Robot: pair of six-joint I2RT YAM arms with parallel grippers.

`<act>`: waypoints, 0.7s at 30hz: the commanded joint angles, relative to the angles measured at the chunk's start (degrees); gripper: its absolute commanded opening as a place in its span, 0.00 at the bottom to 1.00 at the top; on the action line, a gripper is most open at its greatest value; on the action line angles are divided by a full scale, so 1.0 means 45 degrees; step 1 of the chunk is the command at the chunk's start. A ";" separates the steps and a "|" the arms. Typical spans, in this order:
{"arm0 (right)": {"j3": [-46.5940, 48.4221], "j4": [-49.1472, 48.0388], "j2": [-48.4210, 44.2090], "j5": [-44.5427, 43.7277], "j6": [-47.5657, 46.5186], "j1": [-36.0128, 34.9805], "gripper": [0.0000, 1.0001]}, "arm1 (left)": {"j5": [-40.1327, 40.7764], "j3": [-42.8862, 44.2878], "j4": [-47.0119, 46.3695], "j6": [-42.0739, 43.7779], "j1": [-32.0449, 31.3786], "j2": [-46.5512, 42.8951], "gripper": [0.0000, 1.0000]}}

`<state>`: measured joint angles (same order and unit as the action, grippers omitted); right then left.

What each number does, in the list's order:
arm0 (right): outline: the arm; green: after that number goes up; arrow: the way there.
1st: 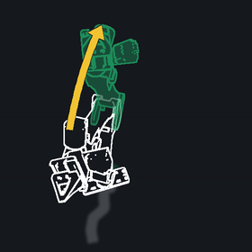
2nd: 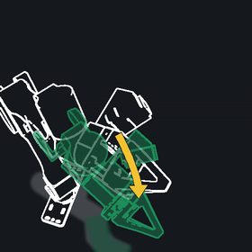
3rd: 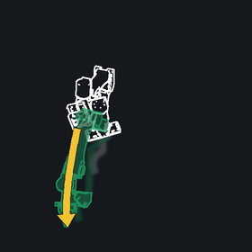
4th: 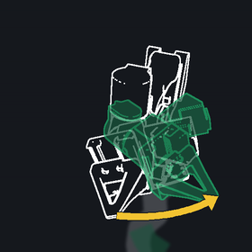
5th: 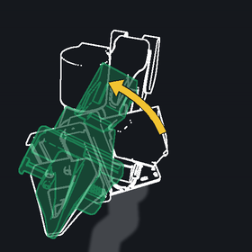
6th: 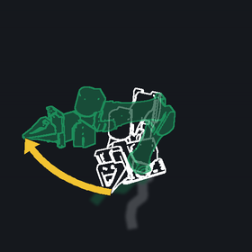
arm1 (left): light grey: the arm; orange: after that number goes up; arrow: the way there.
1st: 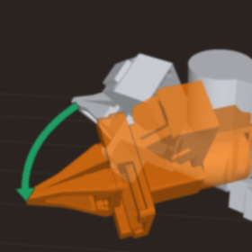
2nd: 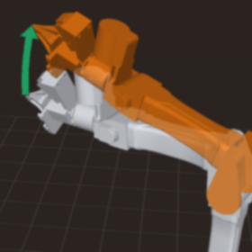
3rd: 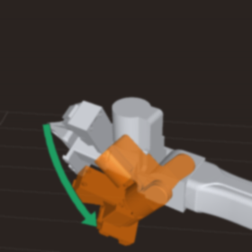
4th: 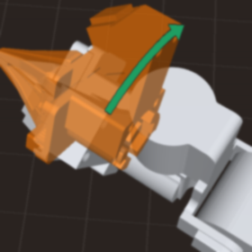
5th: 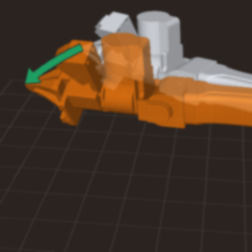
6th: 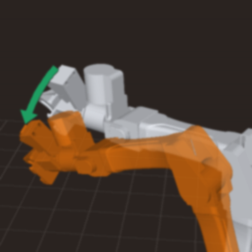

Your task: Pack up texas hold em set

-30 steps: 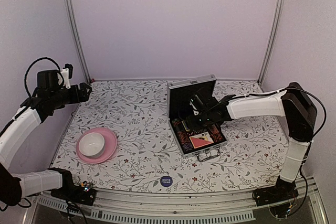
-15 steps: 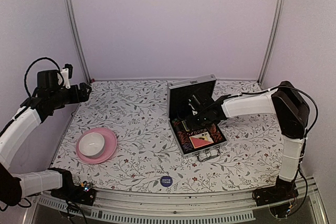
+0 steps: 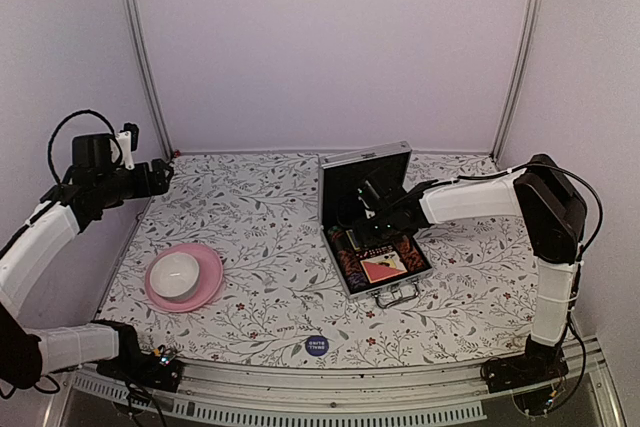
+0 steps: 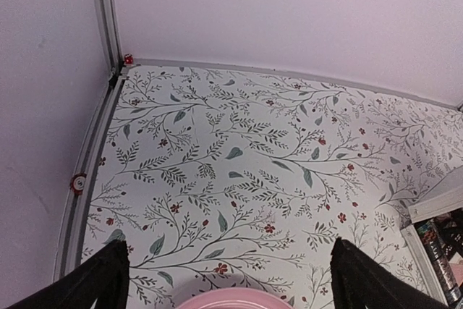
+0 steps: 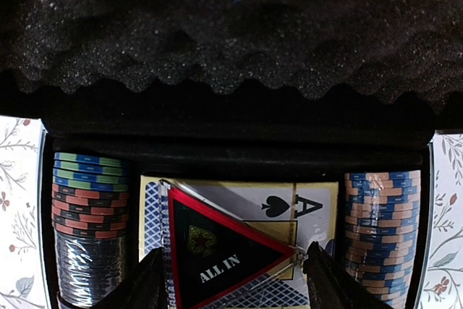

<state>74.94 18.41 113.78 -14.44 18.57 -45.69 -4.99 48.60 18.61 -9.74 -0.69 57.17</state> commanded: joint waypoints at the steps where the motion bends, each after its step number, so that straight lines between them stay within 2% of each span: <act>1: 0.0121 -0.0405 0.0218 0.0223 -0.0122 0.0062 0.65 | 0.0284 0.0111 -0.0364 0.0287 0.0439 0.0136 0.97; 9: -0.0356 -0.0474 -0.1202 0.0378 -0.0773 0.0069 0.72 | 0.0606 -0.0014 -0.0437 0.0406 0.1018 -0.0115 0.97; 16: -0.0883 -0.0411 -0.2626 0.0103 -0.1413 0.0131 0.85 | 0.0855 -0.0054 -0.0276 0.0455 0.1091 -0.0006 0.97; 21: -0.1144 -0.0279 -0.3750 0.0160 -0.1454 0.0192 0.91 | 0.0147 -0.0277 -0.0334 0.0317 0.1091 -0.0404 0.97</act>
<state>71.18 17.89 101.56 -13.15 12.99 -45.50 -2.17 48.53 18.15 -8.54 3.55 57.04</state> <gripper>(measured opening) 0.897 0.970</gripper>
